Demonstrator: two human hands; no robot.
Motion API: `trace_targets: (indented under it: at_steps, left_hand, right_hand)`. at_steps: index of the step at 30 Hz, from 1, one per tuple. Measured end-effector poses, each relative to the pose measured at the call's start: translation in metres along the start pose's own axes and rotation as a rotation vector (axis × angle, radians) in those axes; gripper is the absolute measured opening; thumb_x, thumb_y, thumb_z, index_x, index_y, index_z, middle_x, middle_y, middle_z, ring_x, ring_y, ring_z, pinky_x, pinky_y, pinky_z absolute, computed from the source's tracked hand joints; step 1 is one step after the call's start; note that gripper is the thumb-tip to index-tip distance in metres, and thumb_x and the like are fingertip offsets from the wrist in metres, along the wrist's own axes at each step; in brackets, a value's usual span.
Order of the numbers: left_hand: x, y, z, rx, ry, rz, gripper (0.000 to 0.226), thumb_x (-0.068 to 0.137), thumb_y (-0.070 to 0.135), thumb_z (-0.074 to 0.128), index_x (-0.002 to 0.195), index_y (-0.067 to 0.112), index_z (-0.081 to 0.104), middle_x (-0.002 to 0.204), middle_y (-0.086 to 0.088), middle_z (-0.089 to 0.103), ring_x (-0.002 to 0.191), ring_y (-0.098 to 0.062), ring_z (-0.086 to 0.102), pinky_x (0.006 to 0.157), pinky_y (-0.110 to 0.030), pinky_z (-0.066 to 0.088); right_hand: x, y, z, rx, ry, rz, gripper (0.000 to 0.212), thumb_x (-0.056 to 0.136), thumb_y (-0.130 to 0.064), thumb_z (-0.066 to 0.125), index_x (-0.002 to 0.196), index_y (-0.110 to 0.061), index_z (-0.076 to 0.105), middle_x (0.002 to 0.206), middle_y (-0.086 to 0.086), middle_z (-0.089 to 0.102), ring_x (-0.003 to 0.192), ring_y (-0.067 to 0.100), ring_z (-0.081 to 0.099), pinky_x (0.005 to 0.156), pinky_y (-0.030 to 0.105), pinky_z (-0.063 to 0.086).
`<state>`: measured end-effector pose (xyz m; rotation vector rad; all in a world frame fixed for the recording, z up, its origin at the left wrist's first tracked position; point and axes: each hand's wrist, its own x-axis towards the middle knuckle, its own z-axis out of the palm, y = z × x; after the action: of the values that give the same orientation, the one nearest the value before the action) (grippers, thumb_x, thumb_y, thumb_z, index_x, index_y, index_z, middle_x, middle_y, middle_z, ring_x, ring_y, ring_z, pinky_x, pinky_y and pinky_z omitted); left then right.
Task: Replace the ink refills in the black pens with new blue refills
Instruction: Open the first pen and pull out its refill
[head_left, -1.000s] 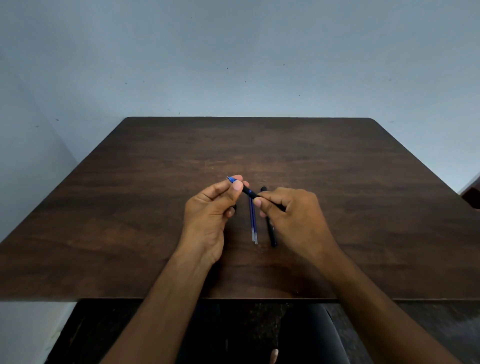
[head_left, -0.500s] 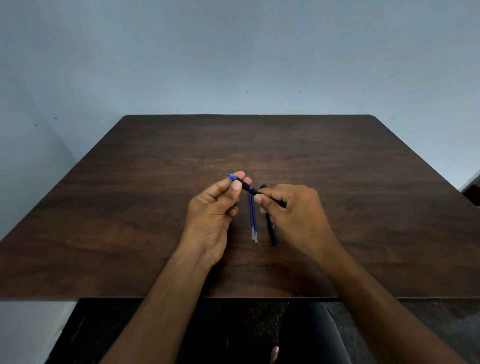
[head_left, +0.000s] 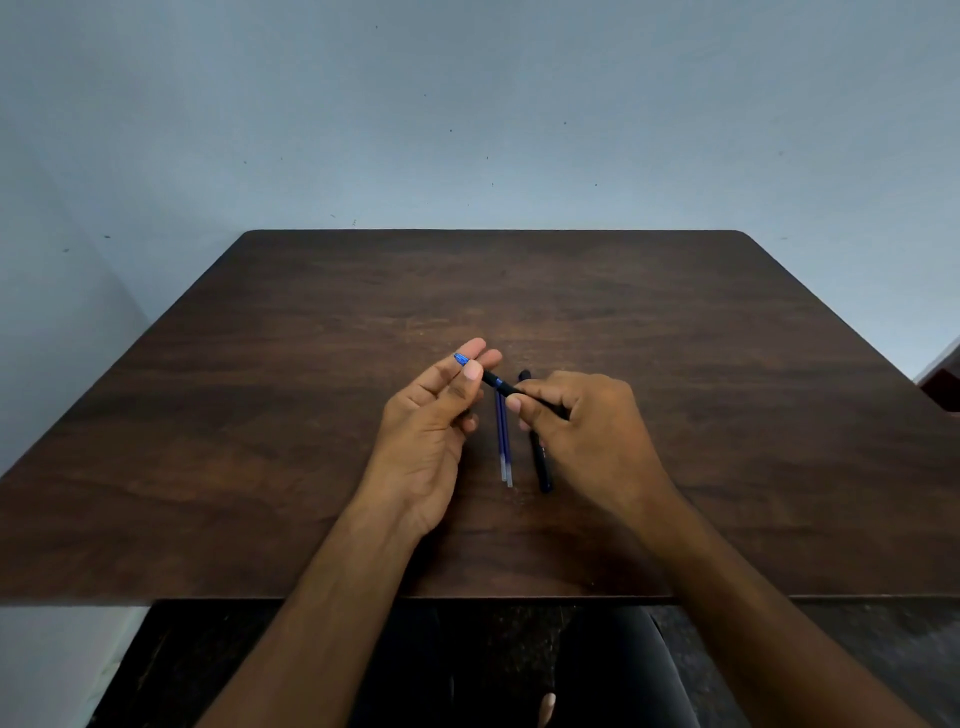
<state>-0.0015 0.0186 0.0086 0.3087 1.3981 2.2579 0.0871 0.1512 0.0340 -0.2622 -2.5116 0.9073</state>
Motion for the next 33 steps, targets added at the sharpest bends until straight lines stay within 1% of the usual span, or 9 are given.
trace_targets:
  at_steps: [2, 5, 8, 11, 15, 21, 26, 30, 33]
  left_hand:
    - [-0.001, 0.001, -0.001, 0.035, 0.006, 0.048, 0.025, 0.089, 0.017, 0.069, 0.113, 0.014, 0.075, 0.113, -0.005, 0.078, 0.079, -0.002, 0.062, 0.07, -0.025, 0.039]
    - [-0.001, 0.003, 0.003, 0.037, 0.104, 0.076, 0.028, 0.071, 0.027, 0.081, 0.095, 0.013, 0.079, 0.099, -0.003, 0.079, 0.078, -0.007, 0.059, 0.064, -0.022, 0.041]
    - [0.0, 0.003, 0.005, 0.034, 0.193, 0.064, 0.035, 0.055, 0.04, 0.089, 0.077, 0.016, 0.078, 0.077, 0.002, 0.072, 0.063, -0.007, 0.048, 0.06, -0.021, 0.043]
    - [0.001, 0.005, 0.007, 0.02, 0.262, 0.066, 0.035, 0.052, 0.044, 0.089, 0.064, 0.021, 0.066, 0.059, 0.01, 0.061, 0.06, -0.009, 0.044, 0.06, -0.022, 0.041]
    - [0.004, 0.009, 0.004, 0.042, 0.275, 0.076, 0.031, 0.05, 0.047, 0.088, 0.057, 0.023, 0.07, 0.056, 0.011, 0.061, 0.061, -0.007, 0.048, 0.058, -0.021, 0.043]
    - [0.007, 0.018, -0.003, 0.01, 0.33, 0.126, 0.028, 0.053, 0.044, 0.09, 0.065, 0.022, 0.078, 0.062, 0.01, 0.063, 0.056, -0.004, 0.045, 0.054, -0.02, 0.041]
    - [0.016, 0.033, -0.015, -0.018, 0.439, 0.146, 0.032, 0.057, 0.041, 0.089, 0.076, 0.017, 0.08, 0.072, 0.001, 0.063, 0.057, -0.006, 0.045, 0.053, -0.021, 0.04]
    - [0.018, 0.04, -0.023, -0.009, 0.474, 0.133, 0.039, 0.057, 0.04, 0.089, 0.085, 0.015, 0.078, 0.074, 0.001, 0.064, 0.058, -0.006, 0.048, 0.057, -0.021, 0.043]
    - [0.017, 0.037, -0.018, -0.046, 0.429, 0.11, 0.037, 0.057, 0.037, 0.088, 0.083, 0.015, 0.076, 0.067, 0.005, 0.063, 0.056, -0.004, 0.048, 0.056, -0.021, 0.043]
  right_hand:
    - [0.0, 0.001, 0.0, -0.006, -0.005, 0.005, 0.014, 0.095, -0.024, 0.065, 0.097, -0.017, 0.078, 0.071, -0.009, 0.062, 0.066, 0.004, 0.059, 0.059, 0.01, 0.043]
    - [0.0, 0.0, 0.001, 0.021, 0.005, -0.011, 0.014, 0.095, -0.023, 0.066, 0.095, -0.017, 0.078, 0.069, -0.011, 0.06, 0.064, 0.004, 0.058, 0.062, 0.01, 0.045]
    - [-0.001, 0.0, 0.003, 0.024, -0.003, -0.025, 0.014, 0.095, -0.023, 0.066, 0.1, -0.019, 0.078, 0.073, -0.005, 0.065, 0.068, 0.007, 0.062, 0.061, 0.014, 0.047]
    - [-0.001, 0.001, 0.003, 0.037, 0.002, -0.029, 0.014, 0.094, -0.022, 0.068, 0.103, -0.019, 0.078, 0.075, -0.004, 0.067, 0.07, 0.006, 0.062, 0.063, 0.013, 0.047]
    - [-0.003, 0.004, 0.001, 0.049, -0.004, -0.019, 0.019, 0.093, -0.023, 0.068, 0.11, -0.019, 0.077, 0.079, -0.007, 0.068, 0.074, 0.004, 0.063, 0.069, 0.018, 0.052]
    - [-0.006, 0.012, -0.003, 0.088, 0.044, -0.039, 0.017, 0.09, -0.019, 0.073, 0.106, -0.016, 0.079, 0.08, 0.0, 0.072, 0.075, 0.011, 0.067, 0.072, 0.03, 0.055]
    - [-0.007, 0.018, -0.004, 0.078, 0.047, -0.044, 0.016, 0.09, -0.018, 0.073, 0.104, -0.019, 0.079, 0.079, 0.002, 0.073, 0.075, 0.014, 0.068, 0.072, 0.037, 0.057]
    - [-0.008, 0.02, -0.005, 0.075, 0.048, -0.046, 0.018, 0.09, -0.018, 0.073, 0.106, -0.019, 0.078, 0.081, 0.001, 0.074, 0.076, 0.014, 0.068, 0.073, 0.037, 0.058]
    - [-0.007, 0.019, -0.002, 0.076, 0.038, -0.032, 0.02, 0.089, -0.019, 0.074, 0.109, -0.021, 0.078, 0.086, -0.002, 0.075, 0.08, 0.008, 0.068, 0.075, 0.03, 0.058]
